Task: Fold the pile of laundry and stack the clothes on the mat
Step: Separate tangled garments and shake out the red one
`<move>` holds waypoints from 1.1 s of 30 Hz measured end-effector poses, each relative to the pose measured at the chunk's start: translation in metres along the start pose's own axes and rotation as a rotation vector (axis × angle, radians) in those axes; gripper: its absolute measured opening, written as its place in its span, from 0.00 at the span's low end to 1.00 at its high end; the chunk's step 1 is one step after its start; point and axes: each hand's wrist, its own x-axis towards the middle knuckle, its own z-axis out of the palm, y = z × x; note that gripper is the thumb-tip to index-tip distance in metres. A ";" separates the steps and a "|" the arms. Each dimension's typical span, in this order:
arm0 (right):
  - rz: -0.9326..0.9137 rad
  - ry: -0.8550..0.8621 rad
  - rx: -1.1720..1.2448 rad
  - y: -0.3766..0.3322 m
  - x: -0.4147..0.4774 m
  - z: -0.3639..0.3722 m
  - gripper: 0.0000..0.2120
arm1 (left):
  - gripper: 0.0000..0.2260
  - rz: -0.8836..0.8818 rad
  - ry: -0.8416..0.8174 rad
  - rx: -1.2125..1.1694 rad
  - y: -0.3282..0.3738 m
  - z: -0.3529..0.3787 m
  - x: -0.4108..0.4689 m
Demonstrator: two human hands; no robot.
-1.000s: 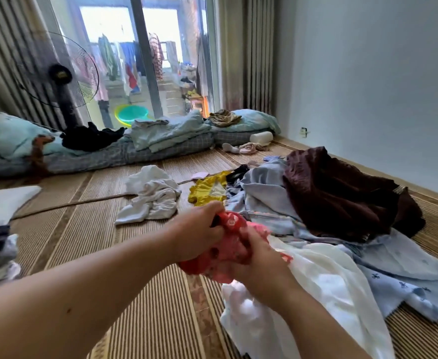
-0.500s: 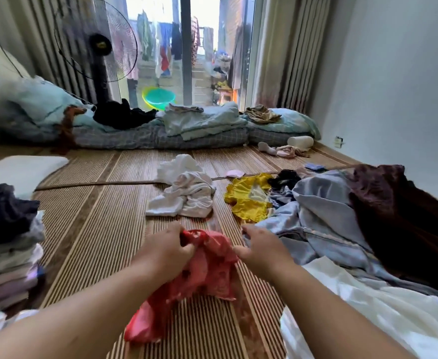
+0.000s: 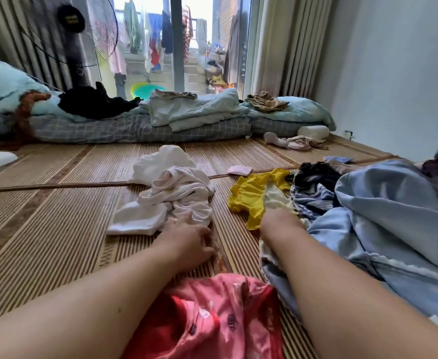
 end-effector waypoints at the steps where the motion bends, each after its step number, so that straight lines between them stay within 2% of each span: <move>1: -0.011 0.036 0.001 0.000 -0.001 -0.003 0.18 | 0.27 -0.001 0.033 -0.026 0.003 0.003 0.001; 3: -0.047 0.115 0.093 0.000 -0.010 -0.012 0.14 | 0.29 0.025 0.086 -0.083 0.011 0.009 -0.005; 5: -0.120 0.203 0.265 -0.003 -0.029 -0.028 0.12 | 0.37 0.075 0.127 -0.183 0.017 0.007 -0.016; 8: -0.293 0.302 0.455 -0.006 -0.072 -0.053 0.15 | 0.49 0.101 0.185 -0.444 0.029 -0.012 -0.038; 10: -0.430 0.364 0.543 -0.009 -0.108 -0.068 0.13 | 0.52 0.103 0.148 -0.616 0.041 -0.036 -0.058; 11: -0.490 0.367 0.579 -0.011 -0.125 -0.072 0.12 | 0.48 0.122 0.092 -0.738 0.048 -0.046 -0.067; 12: -0.537 0.357 0.609 -0.013 -0.144 -0.078 0.11 | 0.38 0.180 0.064 -0.856 0.054 -0.055 -0.078; 13: -0.572 0.338 0.631 -0.013 -0.160 -0.081 0.11 | 0.23 0.227 0.091 -0.911 0.054 -0.063 -0.089; 14: -0.601 0.323 0.650 -0.012 -0.176 -0.085 0.12 | 0.13 0.259 0.070 -1.042 0.063 -0.076 -0.102; 15: -0.633 0.306 0.661 -0.010 -0.190 -0.087 0.12 | 0.16 0.219 -0.016 -1.160 0.069 -0.090 -0.117; 16: -0.664 0.284 0.675 -0.006 -0.201 -0.088 0.13 | 0.18 0.141 -0.135 -1.437 0.072 -0.096 -0.130; 19: -0.740 0.235 0.729 0.013 -0.230 -0.086 0.17 | 0.21 0.170 -0.144 -1.531 0.065 -0.115 -0.177; 22: -0.638 0.110 0.610 0.023 -0.243 -0.071 0.38 | 0.15 0.138 -0.176 -1.528 0.059 -0.136 -0.218; 24: -0.538 0.032 0.535 0.020 -0.250 -0.064 0.49 | 0.18 0.148 -0.146 -1.487 0.057 -0.158 -0.238; 25: -0.480 0.020 0.523 0.019 -0.251 -0.061 0.51 | 0.21 0.170 -0.113 -1.458 0.057 -0.169 -0.246; 26: -0.408 0.032 0.516 0.019 -0.250 -0.058 0.47 | 0.21 0.187 -0.080 -1.440 0.059 -0.182 -0.255; 29: -0.138 0.047 0.568 0.022 -0.245 -0.077 0.20 | 0.18 0.246 -0.021 -1.391 0.066 -0.219 -0.279; 30: -0.080 0.045 0.625 0.026 -0.241 -0.094 0.15 | 0.17 0.255 -0.008 -1.381 0.069 -0.229 -0.285; 31: -0.047 0.073 0.680 0.031 -0.235 -0.116 0.13 | 0.17 0.259 0.011 -1.381 0.072 -0.239 -0.289; 33: -0.065 0.238 0.763 0.039 -0.224 -0.166 0.14 | 0.15 0.249 0.068 -1.416 0.079 -0.260 -0.293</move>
